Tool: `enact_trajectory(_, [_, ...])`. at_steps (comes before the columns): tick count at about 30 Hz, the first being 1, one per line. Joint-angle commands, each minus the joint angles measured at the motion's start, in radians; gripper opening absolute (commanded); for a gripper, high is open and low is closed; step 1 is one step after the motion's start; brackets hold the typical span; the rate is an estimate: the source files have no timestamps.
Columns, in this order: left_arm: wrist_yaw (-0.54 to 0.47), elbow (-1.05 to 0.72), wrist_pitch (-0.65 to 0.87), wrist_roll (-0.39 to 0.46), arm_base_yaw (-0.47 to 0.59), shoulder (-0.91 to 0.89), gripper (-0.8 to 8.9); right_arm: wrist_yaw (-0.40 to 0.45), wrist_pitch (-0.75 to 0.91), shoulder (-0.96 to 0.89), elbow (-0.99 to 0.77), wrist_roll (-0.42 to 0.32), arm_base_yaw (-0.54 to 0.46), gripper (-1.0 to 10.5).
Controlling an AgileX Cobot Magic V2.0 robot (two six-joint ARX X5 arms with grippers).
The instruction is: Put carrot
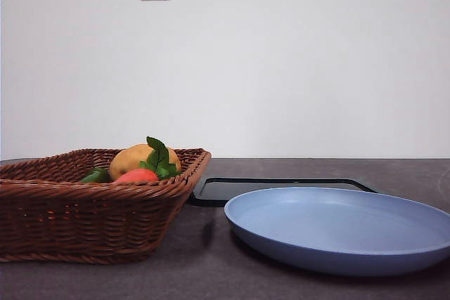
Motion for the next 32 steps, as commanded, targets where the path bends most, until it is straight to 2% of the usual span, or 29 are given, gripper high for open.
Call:
enact_trajectory(1, [0.065,-0.007,0.005,-0.108,0.002,-0.004,0.08,0.000,0.006,-0.004,-0.011,0.223,0.002,0.1])
enact_trajectory(4, [0.086,-0.005,0.005,-0.118,0.002,-0.004,0.07,-0.009,0.005,-0.004,-0.010,0.288,0.002,0.1])
enact_trajectory(8, [0.082,0.017,-0.006,-0.178,0.002,0.004,0.07,-0.104,-0.005,0.002,0.019,0.288,0.002,0.1])
enact_trajectory(11, [0.082,0.056,-0.018,-0.207,0.002,0.039,0.07,-0.129,-0.016,0.034,0.064,0.290,0.002,0.1])
enact_trajectory(16, [0.086,0.164,-0.027,-0.208,0.002,0.172,0.07,-0.128,-0.049,0.141,0.179,0.290,0.002,0.1])
enact_trajectory(20, [0.095,0.274,-0.037,-0.200,0.002,0.319,0.07,-0.134,-0.117,0.267,0.297,0.256,0.002,0.1])
enact_trajectory(25, [0.213,0.405,-0.050,-0.146,0.001,0.514,0.07,-0.140,-0.264,0.444,0.455,0.140,0.002,0.1])
enact_trajectory(29, [0.315,0.492,-0.082,-0.105,-0.003,0.658,0.06,-0.203,-0.360,0.573,0.548,0.066,0.002,0.1])
enact_trajectory(32, [0.347,0.540,-0.108,-0.065,-0.014,0.752,0.06,-0.262,-0.409,0.661,0.591,0.028,0.002,0.1])
